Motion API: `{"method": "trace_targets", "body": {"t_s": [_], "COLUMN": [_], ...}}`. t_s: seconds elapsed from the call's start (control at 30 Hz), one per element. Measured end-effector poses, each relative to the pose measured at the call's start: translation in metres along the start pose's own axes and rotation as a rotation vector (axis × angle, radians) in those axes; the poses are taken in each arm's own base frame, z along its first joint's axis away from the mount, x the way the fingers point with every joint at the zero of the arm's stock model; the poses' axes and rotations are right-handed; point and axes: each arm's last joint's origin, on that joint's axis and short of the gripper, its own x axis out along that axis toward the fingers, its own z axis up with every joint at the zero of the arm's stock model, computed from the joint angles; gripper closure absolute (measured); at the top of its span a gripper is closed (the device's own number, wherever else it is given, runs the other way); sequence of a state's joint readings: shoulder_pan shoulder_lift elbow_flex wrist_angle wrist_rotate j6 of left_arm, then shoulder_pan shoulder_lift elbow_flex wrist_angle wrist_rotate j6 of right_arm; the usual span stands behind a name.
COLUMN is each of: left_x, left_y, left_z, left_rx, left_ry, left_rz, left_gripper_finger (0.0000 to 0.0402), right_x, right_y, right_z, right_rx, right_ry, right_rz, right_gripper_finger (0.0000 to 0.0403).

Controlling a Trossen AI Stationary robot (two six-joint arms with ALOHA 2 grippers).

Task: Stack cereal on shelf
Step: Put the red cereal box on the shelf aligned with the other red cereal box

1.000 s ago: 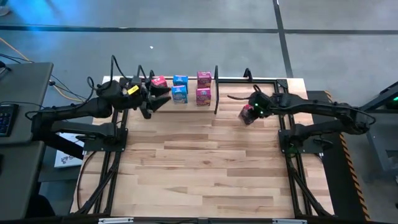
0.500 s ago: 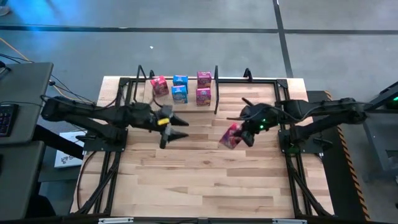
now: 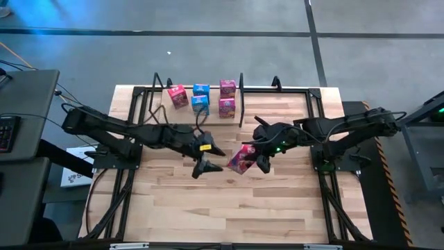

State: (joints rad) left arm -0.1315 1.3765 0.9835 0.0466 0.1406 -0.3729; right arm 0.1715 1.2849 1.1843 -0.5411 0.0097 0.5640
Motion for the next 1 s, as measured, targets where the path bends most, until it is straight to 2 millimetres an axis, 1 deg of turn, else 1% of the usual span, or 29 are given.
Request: {"method": "trace_targets", "body": {"t_s": [0.1, 0.17, 0.33, 0.43, 0.57, 0.73, 0.87, 1.0], "left_x": [0.013, 0.022, 0.037, 0.041, 0.040, 0.029, 0.029, 0.031], "left_y": [-0.001, 0.000, 0.004, 0.005, 0.006, 0.006, 0.004, -0.003], "left_z": [-0.003, -0.003, -0.007, -0.008, -0.006, 0.000, 0.002, 0.004], "left_rx": [0.006, 0.005, 0.003, 0.002, 0.031, 0.040, 0.041, 0.039], "left_ry": [-0.010, -0.020, -0.001, 0.008, -0.022, -0.033, -0.049, -0.074], "left_rz": [-0.013, -0.003, 0.031, 0.044, 0.094, 0.128, 0.096, 0.034], "left_gripper_finger": [0.0076, 0.0072, 0.0071, 0.0071, 0.0071, 0.0071, 0.0071, 0.0071], "right_x": [0.002, 0.002, 0.004, 0.007, 0.008, 0.006, 0.006, 0.007], "right_y": [0.002, 0.002, 0.005, 0.008, 0.013, 0.018, 0.019, 0.018], "right_z": [0.003, 0.002, -0.004, -0.007, -0.009, -0.008, -0.008, -0.005], "right_rx": [0.001, -0.003, -0.011, -0.014, -0.017, -0.011, -0.015, -0.035], "right_ry": [-0.031, -0.020, 0.019, 0.034, 0.034, 0.012, -0.008, -0.039], "right_rz": [0.023, 0.024, 0.019, 0.020, 0.034, 0.061, 0.058, 0.040], "right_gripper_finger": [0.0293, 0.0293, 0.0293, 0.0293, 0.0293, 0.0293, 0.0293, 0.0293]}}
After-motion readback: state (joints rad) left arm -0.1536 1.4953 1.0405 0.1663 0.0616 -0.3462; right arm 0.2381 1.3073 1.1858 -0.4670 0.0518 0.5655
